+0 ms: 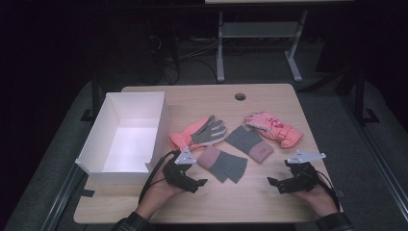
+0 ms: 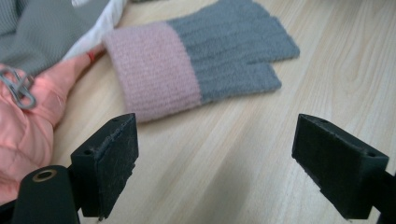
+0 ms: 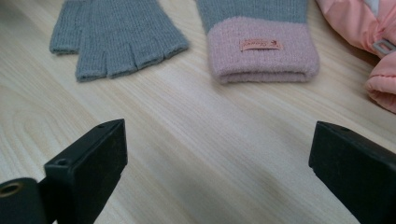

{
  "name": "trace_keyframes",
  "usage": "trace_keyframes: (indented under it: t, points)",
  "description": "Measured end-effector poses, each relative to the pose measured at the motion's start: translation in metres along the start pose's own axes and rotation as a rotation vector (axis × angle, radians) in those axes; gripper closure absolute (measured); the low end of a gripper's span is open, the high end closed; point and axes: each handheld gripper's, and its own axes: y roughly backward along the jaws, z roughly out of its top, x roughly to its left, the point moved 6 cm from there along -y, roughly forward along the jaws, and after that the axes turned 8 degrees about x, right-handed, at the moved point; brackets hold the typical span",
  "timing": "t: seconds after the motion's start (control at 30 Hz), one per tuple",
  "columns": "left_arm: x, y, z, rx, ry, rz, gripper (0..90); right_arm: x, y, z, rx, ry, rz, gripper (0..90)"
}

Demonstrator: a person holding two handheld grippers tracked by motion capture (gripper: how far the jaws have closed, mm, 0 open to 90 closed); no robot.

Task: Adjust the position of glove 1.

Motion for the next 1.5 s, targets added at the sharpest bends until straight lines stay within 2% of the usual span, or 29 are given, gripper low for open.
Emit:
trace_keyframes:
  t: [0.13, 0.4, 0.53, 0.63, 0.73, 0.93, 1.03, 1.23, 1.43, 1.5]
  points:
    - [0.0, 0.003, 0.003, -0.02, -0.012, 0.012, 17.6, 0.0, 0.001, -0.002, -0.006, 0.005, -0.003, 3.4]
    - [0.0, 0.005, 0.008, -0.029, -0.007, 0.008, 35.1, -0.001, 0.006, -0.001, -0.024, -0.008, 0.009, 3.3]
    - [0.0, 0.007, 0.017, -0.047, -0.006, 0.0, 57.8, -0.001, 0.007, -0.001, -0.031, -0.008, 0.011, 3.3]
    - [0.0, 0.006, 0.02, -0.029, -0.014, 0.011, 75.4, -0.001, 0.008, 0.0, -0.032, -0.02, 0.009, 3.2]
    - [0.002, 0.005, 0.026, -0.023, -0.019, 0.002, 89.5, -0.002, 0.009, 0.001, -0.042, -0.004, 0.013, 3.2]
    - [0.01, 0.0, 0.036, -0.025, -0.013, 0.024, 89.6, -0.002, 0.01, 0.001, -0.049, -0.007, 0.017, 3.0]
    - [0.018, -0.005, 0.043, -0.03, 0.0, 0.039, 89.6, -0.002, 0.011, 0.001, -0.051, -0.008, 0.018, 3.1]
    - [0.03, -0.014, 0.055, -0.023, -0.001, 0.063, 89.6, -0.002, 0.011, 0.0, -0.051, -0.012, 0.019, 3.1]
    - [0.042, -0.024, 0.06, -0.005, 0.012, 0.104, 89.7, -0.003, 0.013, 0.0, -0.06, -0.019, 0.009, 3.1]
    - [0.045, -0.026, 0.06, -0.001, 0.019, 0.103, 89.7, -0.002, 0.013, 0.0, -0.061, -0.019, 0.004, 3.1]
